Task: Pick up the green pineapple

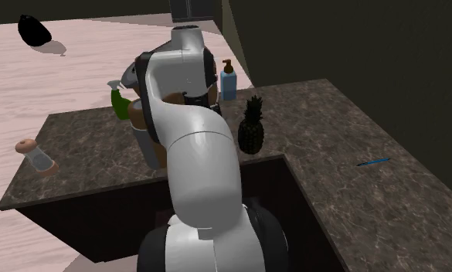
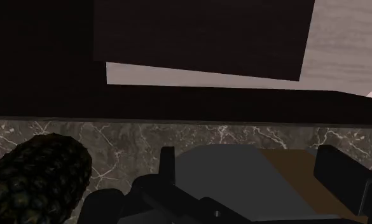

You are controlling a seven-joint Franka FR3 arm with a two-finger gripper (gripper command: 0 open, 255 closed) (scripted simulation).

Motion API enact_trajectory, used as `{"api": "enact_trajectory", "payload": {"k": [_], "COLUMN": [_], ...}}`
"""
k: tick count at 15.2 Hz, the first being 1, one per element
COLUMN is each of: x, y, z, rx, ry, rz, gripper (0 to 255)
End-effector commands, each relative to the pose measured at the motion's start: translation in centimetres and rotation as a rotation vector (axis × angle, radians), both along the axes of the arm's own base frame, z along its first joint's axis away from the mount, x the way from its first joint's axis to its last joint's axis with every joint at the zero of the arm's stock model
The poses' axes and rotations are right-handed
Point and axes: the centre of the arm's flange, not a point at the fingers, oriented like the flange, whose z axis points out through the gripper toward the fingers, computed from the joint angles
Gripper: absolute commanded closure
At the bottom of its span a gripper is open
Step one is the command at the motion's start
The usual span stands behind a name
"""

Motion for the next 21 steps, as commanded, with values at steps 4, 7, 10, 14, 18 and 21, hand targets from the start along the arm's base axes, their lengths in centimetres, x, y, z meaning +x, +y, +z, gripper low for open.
{"api": "enact_trajectory", "payload": {"k": [4, 7, 10, 14, 18, 21], "x": [2.7, 5.4, 7.9, 11.2, 14.3, 16.5], "y": [-3.2, -6.4, -9.8, -14.4, -19.0, -22.6], "z": [0.6, 1.2, 1.7, 2.2, 2.6, 2.8], "rx": [0.015, 0.03, 0.045, 0.064, 0.084, 0.099], "ry": [0.007, 0.015, 0.022, 0.032, 0.042, 0.049], "rz": [-0.026, -0.053, -0.079, -0.115, -0.15, -0.177], "gripper": [0, 0, 0, 0, 0, 0]}}
